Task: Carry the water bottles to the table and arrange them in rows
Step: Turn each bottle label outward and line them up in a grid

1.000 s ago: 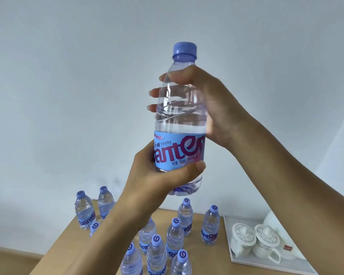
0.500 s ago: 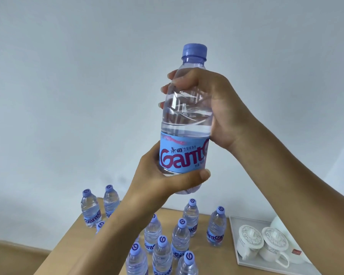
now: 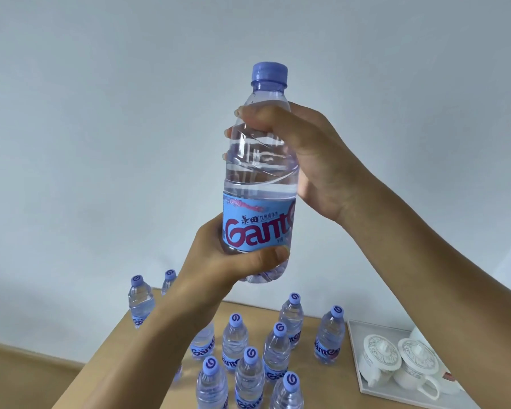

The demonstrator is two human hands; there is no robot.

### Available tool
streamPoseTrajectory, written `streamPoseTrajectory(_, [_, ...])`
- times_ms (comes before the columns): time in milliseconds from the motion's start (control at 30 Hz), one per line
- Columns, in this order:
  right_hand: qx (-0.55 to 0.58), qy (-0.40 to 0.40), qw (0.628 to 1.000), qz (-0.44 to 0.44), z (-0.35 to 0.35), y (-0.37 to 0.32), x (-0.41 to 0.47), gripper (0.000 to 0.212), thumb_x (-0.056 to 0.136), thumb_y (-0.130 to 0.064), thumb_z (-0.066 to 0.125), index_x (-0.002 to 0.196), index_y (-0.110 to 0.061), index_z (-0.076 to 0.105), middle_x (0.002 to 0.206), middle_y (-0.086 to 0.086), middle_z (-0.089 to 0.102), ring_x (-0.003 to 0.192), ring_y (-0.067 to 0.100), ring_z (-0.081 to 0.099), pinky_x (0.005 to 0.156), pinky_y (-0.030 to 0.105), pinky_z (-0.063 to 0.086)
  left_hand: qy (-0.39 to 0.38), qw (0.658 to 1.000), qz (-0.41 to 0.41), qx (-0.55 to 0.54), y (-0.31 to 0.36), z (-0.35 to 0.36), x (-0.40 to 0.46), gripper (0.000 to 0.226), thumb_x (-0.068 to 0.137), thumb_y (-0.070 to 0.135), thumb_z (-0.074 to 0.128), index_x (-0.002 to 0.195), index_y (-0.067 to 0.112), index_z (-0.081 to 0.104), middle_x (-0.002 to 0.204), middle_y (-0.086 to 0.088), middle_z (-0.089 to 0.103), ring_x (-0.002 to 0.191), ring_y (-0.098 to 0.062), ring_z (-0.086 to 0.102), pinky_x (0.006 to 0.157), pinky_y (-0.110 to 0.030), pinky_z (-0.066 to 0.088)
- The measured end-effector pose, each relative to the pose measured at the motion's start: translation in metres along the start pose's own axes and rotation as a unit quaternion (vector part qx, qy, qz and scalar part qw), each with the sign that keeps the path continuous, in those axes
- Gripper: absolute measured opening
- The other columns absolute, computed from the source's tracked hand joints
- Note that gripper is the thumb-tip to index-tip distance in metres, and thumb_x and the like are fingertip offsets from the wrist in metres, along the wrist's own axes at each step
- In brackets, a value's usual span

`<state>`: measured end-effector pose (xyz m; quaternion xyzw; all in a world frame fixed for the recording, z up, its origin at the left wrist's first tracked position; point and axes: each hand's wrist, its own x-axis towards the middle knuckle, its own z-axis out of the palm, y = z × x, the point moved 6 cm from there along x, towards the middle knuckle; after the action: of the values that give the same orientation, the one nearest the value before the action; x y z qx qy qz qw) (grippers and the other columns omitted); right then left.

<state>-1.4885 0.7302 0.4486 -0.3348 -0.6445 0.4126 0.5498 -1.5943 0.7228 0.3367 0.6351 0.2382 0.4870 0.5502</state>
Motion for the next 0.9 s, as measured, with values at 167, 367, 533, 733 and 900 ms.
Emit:
streamPoseTrajectory(167, [0.002, -0.001, 1.000, 0.008, 0.026, 0.016, 0.011, 0.014, 0.090, -0.022, 0.065, 0.096, -0.010, 0.061, 0.093, 0.009, 0.063, 0.083, 0.026, 0.065, 0.083, 0.043, 0.058, 0.010, 1.000, -0.014, -0.001, -0.008, -0.030, -0.008, 0.041, 0.055, 0.030, 0.084, 0.094, 0.021, 0.073, 0.095, -0.020, 0.072, 0.092, -0.044, 0.068, 0.080, -0.054, 0.055])
streamPoseTrajectory(367, [0.010, 0.000, 1.000, 0.015, 0.061, 0.043, 0.029, 0.013, 0.091, -0.021, 0.065, 0.096, -0.009, 0.062, 0.094, 0.010, 0.064, 0.085, 0.028, 0.066, 0.086, 0.046, 0.057, 0.009, 0.999, -0.043, 0.010, -0.019, -0.076, -0.018, 0.047, 0.057, 0.030, 0.084, 0.101, 0.020, 0.071, 0.101, -0.011, 0.074, 0.096, -0.030, 0.071, 0.083, -0.038, 0.060])
streamPoseTrajectory(533, [0.019, -0.004, 1.000, 0.010, 0.081, 0.063, 0.044, 0.010, 0.092, -0.019, 0.064, 0.094, -0.010, 0.062, 0.094, 0.010, 0.063, 0.083, 0.025, 0.066, 0.079, 0.036, 0.058, 0.008, 0.997, -0.050, 0.057, -0.026, -0.110, -0.018, 0.048, 0.058, 0.037, 0.083, 0.103, 0.028, 0.068, 0.100, -0.002, 0.074, 0.093, -0.018, 0.072, 0.073, -0.023, 0.056])
streamPoseTrajectory(733, [0.011, -0.014, 1.000, 0.020, 0.087, 0.093, 0.073, 0.007, 0.092, -0.019, 0.066, 0.093, -0.013, 0.063, 0.097, 0.009, 0.065, 0.085, 0.020, 0.066, 0.082, 0.034, 0.057, 0.012, 0.994, -0.056, 0.091, -0.043, -0.144, 0.004, 0.047, 0.056, 0.038, 0.086, 0.101, 0.035, 0.070, 0.103, -0.001, 0.074, 0.097, -0.019, 0.071, 0.079, -0.030, 0.058])
streamPoseTrajectory(900, [0.009, -0.027, 0.999, 0.037, 0.083, 0.131, 0.114, 0.008, 0.092, -0.020, 0.067, 0.092, -0.014, 0.063, 0.097, 0.007, 0.066, 0.089, 0.018, 0.067, 0.085, 0.035, 0.057, 0.038, 0.989, -0.074, 0.122, -0.067, -0.174, 0.036, 0.051, 0.054, 0.039, 0.088, 0.102, 0.031, 0.070, 0.102, 0.001, 0.074, 0.100, -0.017, 0.069, 0.079, -0.028, 0.057])
